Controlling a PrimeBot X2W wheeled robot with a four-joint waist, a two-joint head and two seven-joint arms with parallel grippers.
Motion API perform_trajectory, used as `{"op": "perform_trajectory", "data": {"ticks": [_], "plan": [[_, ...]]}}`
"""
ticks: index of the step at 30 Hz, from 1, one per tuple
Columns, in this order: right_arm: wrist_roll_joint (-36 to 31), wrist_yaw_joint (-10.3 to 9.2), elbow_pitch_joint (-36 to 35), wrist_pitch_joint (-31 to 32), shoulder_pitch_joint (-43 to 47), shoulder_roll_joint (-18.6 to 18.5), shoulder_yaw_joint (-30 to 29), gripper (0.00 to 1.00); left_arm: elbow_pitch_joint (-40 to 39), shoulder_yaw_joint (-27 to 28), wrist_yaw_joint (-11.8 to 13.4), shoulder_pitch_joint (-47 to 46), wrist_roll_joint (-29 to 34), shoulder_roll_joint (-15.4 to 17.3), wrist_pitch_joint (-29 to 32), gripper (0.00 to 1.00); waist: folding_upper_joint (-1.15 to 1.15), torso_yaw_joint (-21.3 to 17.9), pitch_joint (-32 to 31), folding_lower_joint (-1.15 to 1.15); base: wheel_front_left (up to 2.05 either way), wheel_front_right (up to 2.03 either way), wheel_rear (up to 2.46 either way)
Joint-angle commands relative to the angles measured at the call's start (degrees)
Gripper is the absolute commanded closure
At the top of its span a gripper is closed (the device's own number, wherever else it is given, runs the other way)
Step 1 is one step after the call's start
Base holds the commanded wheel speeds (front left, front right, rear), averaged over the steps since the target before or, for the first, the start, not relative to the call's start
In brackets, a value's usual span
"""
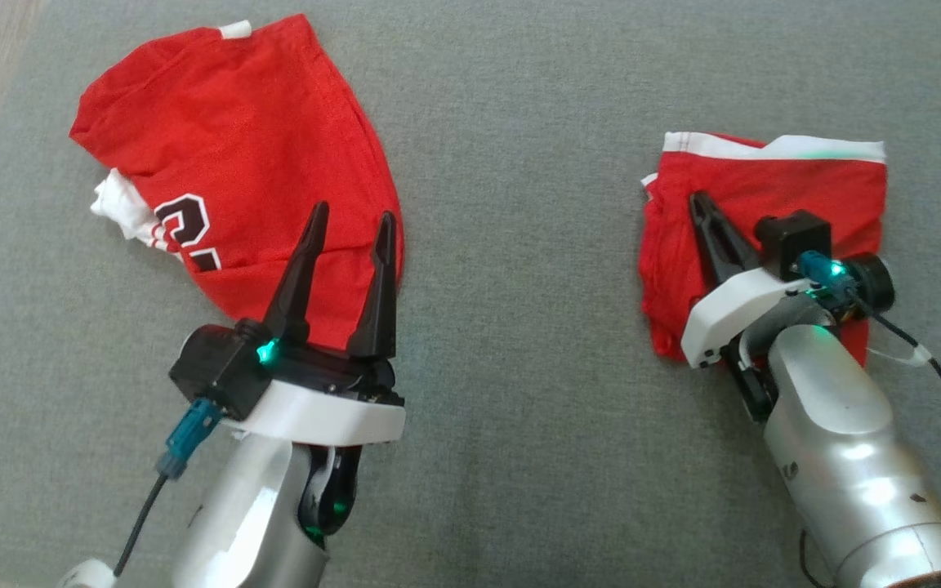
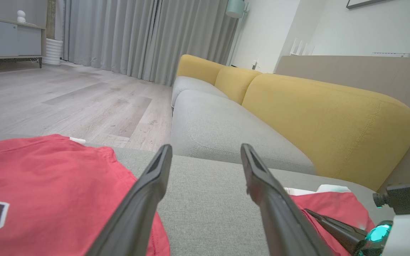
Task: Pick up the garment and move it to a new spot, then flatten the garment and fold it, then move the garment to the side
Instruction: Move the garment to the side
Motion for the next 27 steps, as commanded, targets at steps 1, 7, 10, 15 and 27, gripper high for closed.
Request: {"op": "perform_trajectory", "data": {"ticks": [1,7,10,15,27], "plan": [[1.34,-0.04,0.71,-0.35,0.20,1.11,3.08,1.00,-1.55,1.39,0.43,-1.34,-0.03,0.40,-0.29,0.00,0.00,-0.28,-0.38,0.00,0.00,0.00,0.00],[4.40,-0.04,-3.10,-0.35,0.25,1.12,4.03,1.00,-1.53,2.75,0.49,-0.78,0.46,0.40,-0.29,0.00,0.00,-2.66,-2.01,0.00,0.00,0.00,0.00],[4.90,-0.04,-8.64,-0.35,1.67,0.79,1.97,1.00,-1.74,3.83,0.46,-0.33,0.87,0.40,-0.29,0.00,0.00,-4.63,-3.17,0.00,0.00,0.00,0.00],[3.54,-0.04,-17.34,-0.35,4.68,0.10,-3.44,1.00,-1.48,5.65,0.60,0.24,3.75,0.40,-0.29,0.00,0.00,-7.45,-4.57,0.00,0.00,0.00,0.00],[4.52,-0.04,-35.48,-0.36,18.36,1.07,-9.78,0.00,-1.39,10.57,0.27,2.78,3.83,0.40,-0.29,0.00,0.00,-13.63,-7.53,0.00,0.00,0.00,0.00]]}}
